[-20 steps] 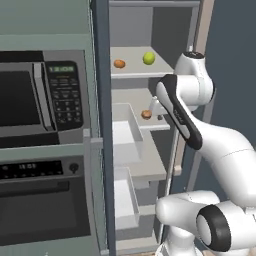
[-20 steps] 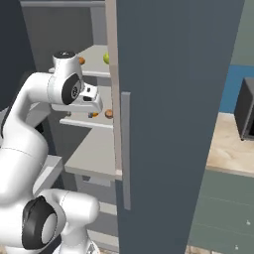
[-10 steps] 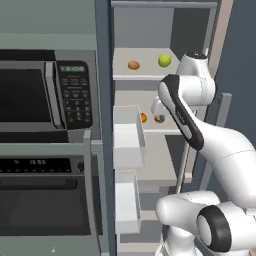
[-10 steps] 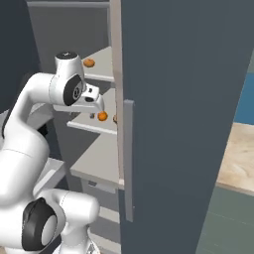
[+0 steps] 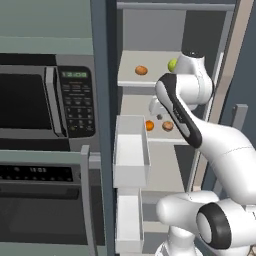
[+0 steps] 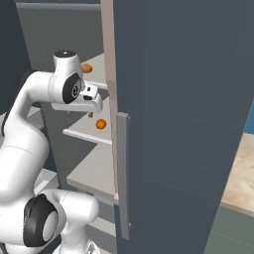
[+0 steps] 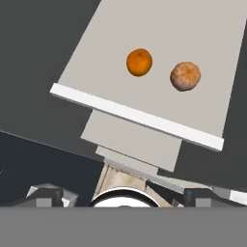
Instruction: Take the tangerines from the second highest rack and move them to the highest rack where the pear and tangerine are located, to maximize freezer space. Close the freezer door after rearranging.
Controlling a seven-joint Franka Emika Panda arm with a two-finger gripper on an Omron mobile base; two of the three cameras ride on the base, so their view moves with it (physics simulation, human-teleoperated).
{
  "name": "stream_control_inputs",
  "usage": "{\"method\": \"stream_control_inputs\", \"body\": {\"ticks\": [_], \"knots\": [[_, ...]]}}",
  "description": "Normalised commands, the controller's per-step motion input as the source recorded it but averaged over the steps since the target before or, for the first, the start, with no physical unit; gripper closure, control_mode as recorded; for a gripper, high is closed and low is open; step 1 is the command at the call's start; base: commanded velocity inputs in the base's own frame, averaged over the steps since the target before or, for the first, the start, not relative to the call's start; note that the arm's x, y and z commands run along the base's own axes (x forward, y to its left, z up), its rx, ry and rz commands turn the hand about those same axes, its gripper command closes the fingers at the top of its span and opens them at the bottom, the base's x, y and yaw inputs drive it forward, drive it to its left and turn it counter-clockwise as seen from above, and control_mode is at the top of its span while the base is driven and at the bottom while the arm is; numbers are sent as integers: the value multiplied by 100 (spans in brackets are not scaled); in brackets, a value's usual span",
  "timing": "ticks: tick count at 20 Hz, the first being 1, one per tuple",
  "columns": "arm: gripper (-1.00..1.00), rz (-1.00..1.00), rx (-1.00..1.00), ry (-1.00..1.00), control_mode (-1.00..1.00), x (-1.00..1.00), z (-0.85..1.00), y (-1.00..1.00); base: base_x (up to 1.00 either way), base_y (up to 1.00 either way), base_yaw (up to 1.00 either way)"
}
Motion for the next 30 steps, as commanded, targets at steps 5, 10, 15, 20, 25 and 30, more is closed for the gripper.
{"method": "stream_control_inputs", "body": {"ticks": [5,10,15,20,25,30], "knots": [[-100,11,0,-1,-100,6,-26,3,0,0,0],[-100,0,-15,0,-100,13,-58,0,0,0,0],[-100,6,0,-1,-100,33,-39,-16,0,0,0],[-100,16,1,-3,-100,47,-24,-9,0,0,0],[-100,15,-1,-7,-100,30,-18,0,0,0,0],[-100,7,0,-5,-100,33,-2,0,0,0,0]]}}
